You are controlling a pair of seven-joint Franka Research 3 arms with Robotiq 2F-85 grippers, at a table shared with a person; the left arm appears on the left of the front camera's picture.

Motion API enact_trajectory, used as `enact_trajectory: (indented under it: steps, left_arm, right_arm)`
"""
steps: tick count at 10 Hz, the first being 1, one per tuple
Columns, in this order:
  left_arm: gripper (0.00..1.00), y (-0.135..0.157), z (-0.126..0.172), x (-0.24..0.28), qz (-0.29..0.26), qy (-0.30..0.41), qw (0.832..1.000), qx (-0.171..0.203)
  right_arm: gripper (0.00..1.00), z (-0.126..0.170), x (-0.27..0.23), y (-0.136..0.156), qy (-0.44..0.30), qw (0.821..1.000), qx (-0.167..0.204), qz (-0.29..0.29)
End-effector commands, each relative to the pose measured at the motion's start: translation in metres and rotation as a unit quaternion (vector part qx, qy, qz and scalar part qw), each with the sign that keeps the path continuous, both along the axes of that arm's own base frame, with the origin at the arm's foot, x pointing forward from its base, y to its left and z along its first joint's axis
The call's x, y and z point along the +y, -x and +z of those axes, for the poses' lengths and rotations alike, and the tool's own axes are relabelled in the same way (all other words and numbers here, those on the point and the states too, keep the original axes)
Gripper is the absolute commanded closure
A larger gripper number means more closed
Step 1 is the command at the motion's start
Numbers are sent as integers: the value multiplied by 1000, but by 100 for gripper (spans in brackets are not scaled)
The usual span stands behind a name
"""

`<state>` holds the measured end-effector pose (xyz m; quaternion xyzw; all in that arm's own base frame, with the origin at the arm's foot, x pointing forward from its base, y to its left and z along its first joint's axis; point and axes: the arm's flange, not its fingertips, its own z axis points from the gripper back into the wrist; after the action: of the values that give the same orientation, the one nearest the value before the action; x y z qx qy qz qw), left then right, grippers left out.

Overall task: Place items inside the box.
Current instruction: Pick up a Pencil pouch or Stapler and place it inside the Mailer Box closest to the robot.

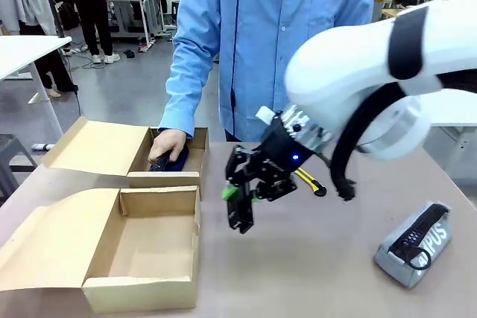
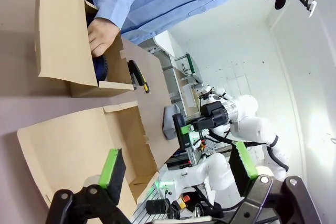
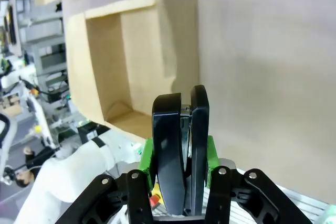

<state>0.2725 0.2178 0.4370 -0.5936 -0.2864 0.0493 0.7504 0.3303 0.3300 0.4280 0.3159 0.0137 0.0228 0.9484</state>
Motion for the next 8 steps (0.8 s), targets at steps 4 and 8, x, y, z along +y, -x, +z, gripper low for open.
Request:
enact_trajectory:
  steps: [4,8]
  left_arm:
    - [0,0,1,-1,-1,1,1000,-13]
    - [0,0,1,-1,-1,1,1000,-13]
  right_arm:
    - [58,-5,8,1,2,1000,2,14]
    - [58,-6,136,-2,42,995,-58,75]
